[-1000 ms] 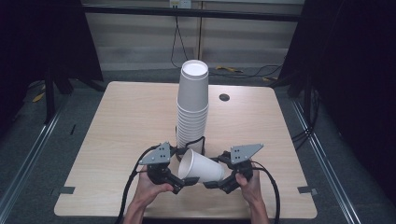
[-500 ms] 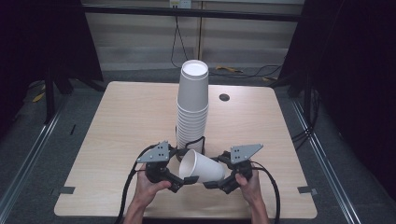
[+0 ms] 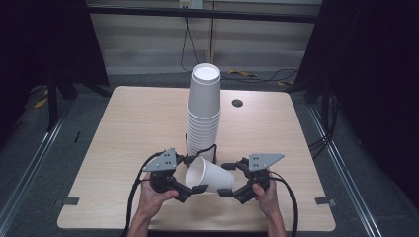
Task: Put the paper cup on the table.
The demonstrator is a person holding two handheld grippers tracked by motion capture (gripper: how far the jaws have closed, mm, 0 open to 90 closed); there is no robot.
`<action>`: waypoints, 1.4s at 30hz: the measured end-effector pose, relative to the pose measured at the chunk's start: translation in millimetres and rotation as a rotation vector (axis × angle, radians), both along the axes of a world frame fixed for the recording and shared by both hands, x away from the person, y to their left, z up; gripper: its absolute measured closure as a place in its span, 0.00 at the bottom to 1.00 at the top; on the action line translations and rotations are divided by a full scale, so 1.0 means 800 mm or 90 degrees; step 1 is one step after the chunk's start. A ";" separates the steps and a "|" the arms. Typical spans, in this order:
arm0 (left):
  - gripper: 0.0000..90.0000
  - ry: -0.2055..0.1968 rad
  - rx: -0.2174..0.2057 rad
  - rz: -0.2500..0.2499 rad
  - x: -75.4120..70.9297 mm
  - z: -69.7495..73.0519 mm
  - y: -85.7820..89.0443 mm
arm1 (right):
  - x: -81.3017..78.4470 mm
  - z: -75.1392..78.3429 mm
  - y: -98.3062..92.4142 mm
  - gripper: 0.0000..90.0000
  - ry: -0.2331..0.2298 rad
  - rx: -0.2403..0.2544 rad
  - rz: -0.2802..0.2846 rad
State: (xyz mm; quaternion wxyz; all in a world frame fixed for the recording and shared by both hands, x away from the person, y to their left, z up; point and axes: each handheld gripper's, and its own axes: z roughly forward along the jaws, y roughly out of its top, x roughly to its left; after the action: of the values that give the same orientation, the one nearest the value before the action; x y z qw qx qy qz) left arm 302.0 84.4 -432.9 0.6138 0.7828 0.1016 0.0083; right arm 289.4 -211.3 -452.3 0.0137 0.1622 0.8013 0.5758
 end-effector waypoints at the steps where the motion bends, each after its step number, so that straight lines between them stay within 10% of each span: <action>1: 0.10 0.000 -0.001 0.004 0.000 0.000 0.001 | 0.000 0.000 -0.001 0.15 -0.001 -0.001 -0.005; 20: 0.10 0.007 0.015 0.067 -0.002 0.001 0.033 | -0.008 0.002 -0.025 0.15 -0.025 0.024 -0.108; 28: 0.10 0.012 0.043 0.098 -0.003 0.001 0.048 | -0.016 0.000 -0.052 0.15 -0.056 0.114 -0.201; 42: 0.10 0.029 0.078 0.134 0.002 0.001 0.074 | -0.025 -0.019 -0.070 0.15 -0.084 0.064 -0.362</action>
State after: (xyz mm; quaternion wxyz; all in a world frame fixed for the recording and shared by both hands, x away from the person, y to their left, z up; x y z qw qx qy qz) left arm 303.3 143.3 -432.0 0.5579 0.8040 0.1967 0.0610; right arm 269.3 -267.1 -467.2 0.2184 0.3430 0.6913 0.5972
